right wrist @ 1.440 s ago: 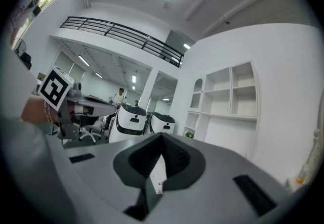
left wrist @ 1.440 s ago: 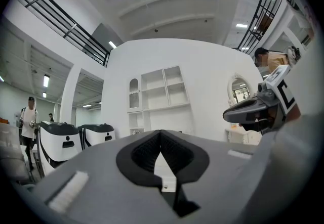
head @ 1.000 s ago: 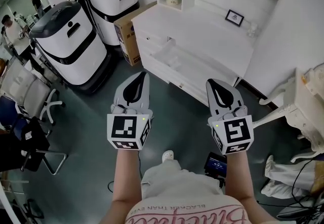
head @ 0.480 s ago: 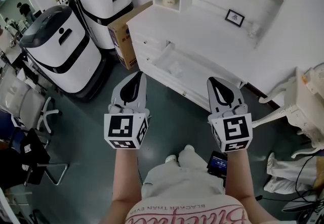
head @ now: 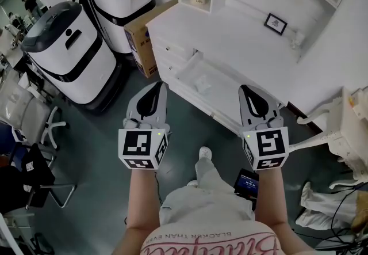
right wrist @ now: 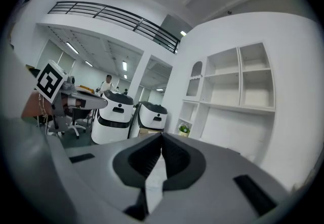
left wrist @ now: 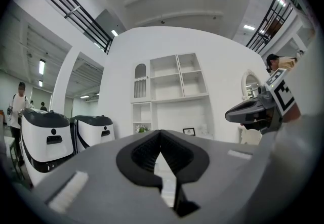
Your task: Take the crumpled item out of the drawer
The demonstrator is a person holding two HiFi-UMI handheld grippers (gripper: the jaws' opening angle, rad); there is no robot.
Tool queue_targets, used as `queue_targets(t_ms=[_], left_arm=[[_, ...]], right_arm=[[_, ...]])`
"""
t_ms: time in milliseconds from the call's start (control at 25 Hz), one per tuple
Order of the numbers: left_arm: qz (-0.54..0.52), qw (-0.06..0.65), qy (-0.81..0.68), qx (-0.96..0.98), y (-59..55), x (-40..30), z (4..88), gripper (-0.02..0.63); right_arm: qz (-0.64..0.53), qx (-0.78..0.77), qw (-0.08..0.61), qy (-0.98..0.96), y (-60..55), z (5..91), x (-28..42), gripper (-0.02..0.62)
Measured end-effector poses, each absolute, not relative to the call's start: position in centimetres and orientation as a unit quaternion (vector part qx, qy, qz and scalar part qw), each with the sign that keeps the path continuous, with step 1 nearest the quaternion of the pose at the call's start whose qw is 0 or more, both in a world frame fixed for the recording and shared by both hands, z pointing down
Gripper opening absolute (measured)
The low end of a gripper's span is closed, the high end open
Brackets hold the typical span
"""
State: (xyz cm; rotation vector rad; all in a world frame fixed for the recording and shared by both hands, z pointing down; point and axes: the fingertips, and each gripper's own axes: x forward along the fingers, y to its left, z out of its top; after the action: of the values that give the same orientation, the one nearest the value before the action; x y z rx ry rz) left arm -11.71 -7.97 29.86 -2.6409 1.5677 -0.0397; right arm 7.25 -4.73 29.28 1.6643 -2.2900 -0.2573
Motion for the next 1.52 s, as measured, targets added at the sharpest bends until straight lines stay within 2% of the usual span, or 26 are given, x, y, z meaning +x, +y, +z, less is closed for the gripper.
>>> queue_targets(t_ms=[720,760,840,960,1240,1520], left_arm=[[-0.061,0.015,0.536,-0.842,-23.7,-7.6,32.5,0.011],[-0.063,0.012,0.538,-0.841,-24.3,-7.4,32.8,0.011],[-0.067,0.007,0.542,-0.838,-25.5,-7.0,33.2,0.011],[-0.072,0.001,0.547,-0.834,-26.7,-6.5,33.7,0.011],[-0.087,-0.016,0.56,-0.824,-28.1,-7.0,35.3,0.011],[-0.099,-0.03,0.561,-0.821,-28.9,-7.8,36.9,0.011]], right_arm=[[-0.029,0.541,0.161,-0.825,-22.6,32.7,11.9,0.009],[-0.021,0.537,0.16,-0.828,-23.3,33.0,12.2,0.025],[-0.004,0.526,0.16,-0.835,-24.6,33.7,12.5,0.179],[0.017,0.513,0.163,-0.843,-26.3,34.8,12.9,0.264],[0.062,0.498,0.173,-0.847,-28.7,37.6,12.9,0.278],[0.104,0.481,0.194,-0.849,-29.6,41.5,12.1,0.263]])
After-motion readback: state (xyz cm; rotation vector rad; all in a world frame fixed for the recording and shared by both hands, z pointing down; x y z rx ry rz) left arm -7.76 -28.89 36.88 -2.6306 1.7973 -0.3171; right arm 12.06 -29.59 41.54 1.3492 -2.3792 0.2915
